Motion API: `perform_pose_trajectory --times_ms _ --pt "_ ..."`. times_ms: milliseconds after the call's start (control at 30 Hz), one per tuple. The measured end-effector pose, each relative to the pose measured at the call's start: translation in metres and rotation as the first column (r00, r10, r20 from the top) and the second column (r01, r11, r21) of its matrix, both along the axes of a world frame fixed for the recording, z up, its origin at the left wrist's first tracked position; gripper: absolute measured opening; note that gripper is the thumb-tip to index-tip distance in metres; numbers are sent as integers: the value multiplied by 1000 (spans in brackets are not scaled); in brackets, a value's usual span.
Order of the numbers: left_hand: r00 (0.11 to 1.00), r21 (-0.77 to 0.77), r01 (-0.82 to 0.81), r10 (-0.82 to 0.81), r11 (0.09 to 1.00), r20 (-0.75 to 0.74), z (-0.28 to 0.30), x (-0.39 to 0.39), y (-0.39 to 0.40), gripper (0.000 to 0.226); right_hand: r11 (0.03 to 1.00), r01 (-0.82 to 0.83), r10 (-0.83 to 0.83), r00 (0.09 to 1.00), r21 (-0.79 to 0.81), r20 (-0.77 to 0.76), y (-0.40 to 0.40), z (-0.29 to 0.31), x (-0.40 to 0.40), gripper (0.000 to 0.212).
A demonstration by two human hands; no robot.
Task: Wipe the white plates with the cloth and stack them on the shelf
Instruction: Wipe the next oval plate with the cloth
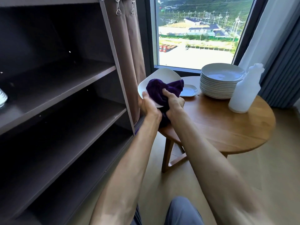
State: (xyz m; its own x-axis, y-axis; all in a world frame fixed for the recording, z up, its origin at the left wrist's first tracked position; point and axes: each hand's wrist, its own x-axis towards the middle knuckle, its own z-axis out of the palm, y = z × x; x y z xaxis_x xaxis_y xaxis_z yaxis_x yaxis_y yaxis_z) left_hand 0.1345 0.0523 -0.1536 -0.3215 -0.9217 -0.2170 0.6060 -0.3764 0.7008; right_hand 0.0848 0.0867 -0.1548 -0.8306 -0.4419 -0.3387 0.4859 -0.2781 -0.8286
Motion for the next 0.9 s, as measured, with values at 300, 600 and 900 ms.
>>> perform_pose_trajectory --times_ms 300,600,900 --pt "976 -133 112 -84 985 200 14 23 -44 27 986 166 -166 986 -11 -10 -7 11 -15 31" --pt "993 -170 49 -29 984 119 21 40 -35 37 982 165 -154 982 -96 109 -10 11 -15 23" --pt "911 -516 160 76 841 406 21 40 -36 17 975 -12 24 998 -220 50 -7 -5 -7 22"
